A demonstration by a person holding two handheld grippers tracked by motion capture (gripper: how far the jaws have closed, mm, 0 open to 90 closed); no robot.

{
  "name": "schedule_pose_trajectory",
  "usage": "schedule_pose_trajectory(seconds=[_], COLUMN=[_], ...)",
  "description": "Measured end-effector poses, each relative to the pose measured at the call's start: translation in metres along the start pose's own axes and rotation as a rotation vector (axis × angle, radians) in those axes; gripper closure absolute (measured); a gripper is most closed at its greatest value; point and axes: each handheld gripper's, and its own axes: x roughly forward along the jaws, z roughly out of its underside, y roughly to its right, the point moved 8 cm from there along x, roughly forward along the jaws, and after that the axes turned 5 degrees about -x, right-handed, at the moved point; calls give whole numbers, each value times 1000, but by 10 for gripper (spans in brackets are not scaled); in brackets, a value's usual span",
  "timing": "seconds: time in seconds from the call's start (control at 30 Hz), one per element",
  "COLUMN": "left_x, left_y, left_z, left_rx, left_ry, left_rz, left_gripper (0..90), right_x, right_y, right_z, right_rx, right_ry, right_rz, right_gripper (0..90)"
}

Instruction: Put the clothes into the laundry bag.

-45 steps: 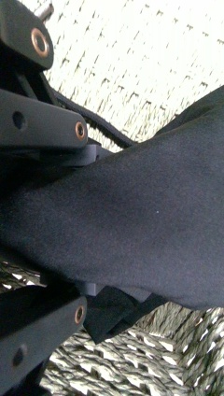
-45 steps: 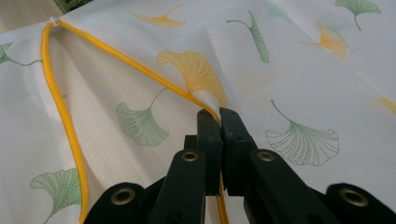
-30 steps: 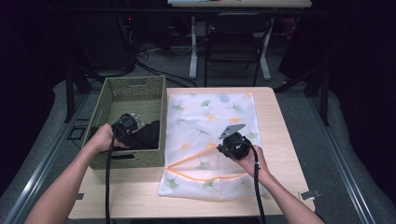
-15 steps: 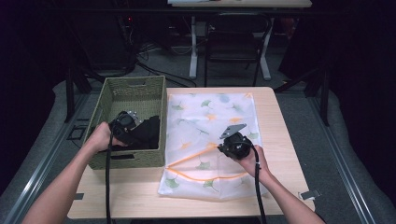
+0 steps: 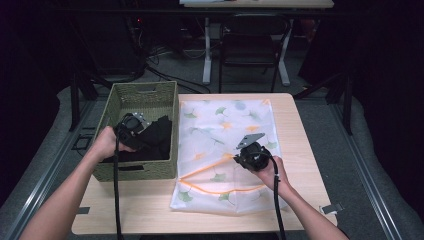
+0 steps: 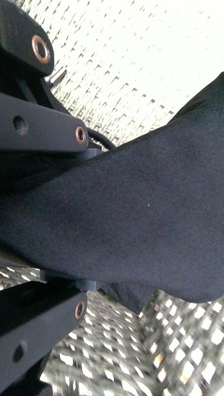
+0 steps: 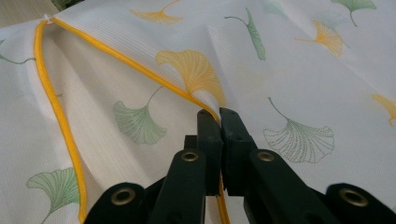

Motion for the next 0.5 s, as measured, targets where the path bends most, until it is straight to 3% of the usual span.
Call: schedule_pose_trajectory(seconds=[0.23, 0.5], left_x=[-18, -30], left_y=[-1, 0], left_z=[-7, -9], left_rx=[8, 14], left_ry=[20, 9], left_rz=[-31, -56], left_gripper=[600, 604], right_x=[-1, -1], right_y=[1, 1], right_z=[-1, 0], right_rx=[2, 3], right_ry=[4, 6], right_rz=[5, 3], right_gripper=[882, 881])
